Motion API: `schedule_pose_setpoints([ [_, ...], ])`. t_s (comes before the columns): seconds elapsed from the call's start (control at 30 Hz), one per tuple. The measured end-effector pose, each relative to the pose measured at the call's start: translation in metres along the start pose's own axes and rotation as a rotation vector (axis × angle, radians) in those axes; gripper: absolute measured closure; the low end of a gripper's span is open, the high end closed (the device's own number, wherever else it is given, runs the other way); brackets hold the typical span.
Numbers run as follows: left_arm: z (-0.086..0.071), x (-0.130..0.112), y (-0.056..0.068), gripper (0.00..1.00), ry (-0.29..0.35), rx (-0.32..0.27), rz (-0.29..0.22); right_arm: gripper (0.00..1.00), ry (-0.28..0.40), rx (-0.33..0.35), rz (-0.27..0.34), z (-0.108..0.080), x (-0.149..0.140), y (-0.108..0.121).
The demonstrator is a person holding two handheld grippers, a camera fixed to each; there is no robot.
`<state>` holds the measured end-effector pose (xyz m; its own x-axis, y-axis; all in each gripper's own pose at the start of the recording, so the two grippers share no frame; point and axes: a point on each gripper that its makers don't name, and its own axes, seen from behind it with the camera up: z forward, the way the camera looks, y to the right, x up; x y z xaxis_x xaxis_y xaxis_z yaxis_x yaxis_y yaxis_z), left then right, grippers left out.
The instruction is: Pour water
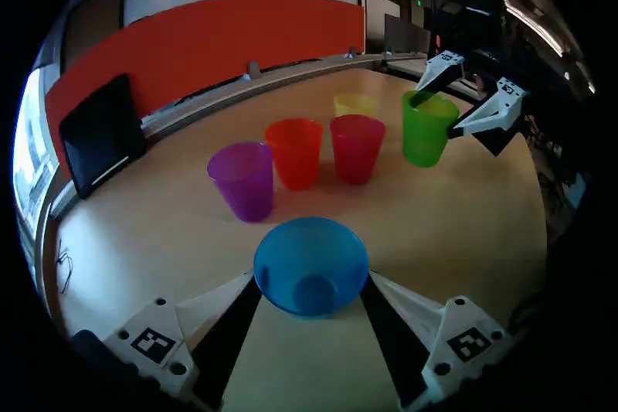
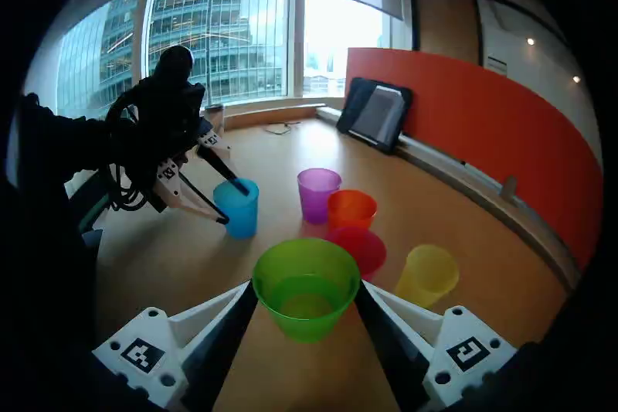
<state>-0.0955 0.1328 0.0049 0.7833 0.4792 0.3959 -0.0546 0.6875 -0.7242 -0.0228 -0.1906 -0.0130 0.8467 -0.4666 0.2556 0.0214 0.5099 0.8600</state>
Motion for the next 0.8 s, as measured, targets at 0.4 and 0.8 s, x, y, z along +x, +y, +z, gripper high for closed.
schedule_pose_setpoints([
  [0.4, -0.002, -0.013, -0.002, 0.03, -0.037, 0.009, 0.001, 0.09, -0.015, -0.01, 0.002, 0.004, -0.011, 0.001],
  [0.8, -0.015, -0.021, -0.002, 0.03, -0.042, 0.04, 0.013, 0.09, -0.047, -0.02, -0.001, 0.015, -0.034, 0.0],
])
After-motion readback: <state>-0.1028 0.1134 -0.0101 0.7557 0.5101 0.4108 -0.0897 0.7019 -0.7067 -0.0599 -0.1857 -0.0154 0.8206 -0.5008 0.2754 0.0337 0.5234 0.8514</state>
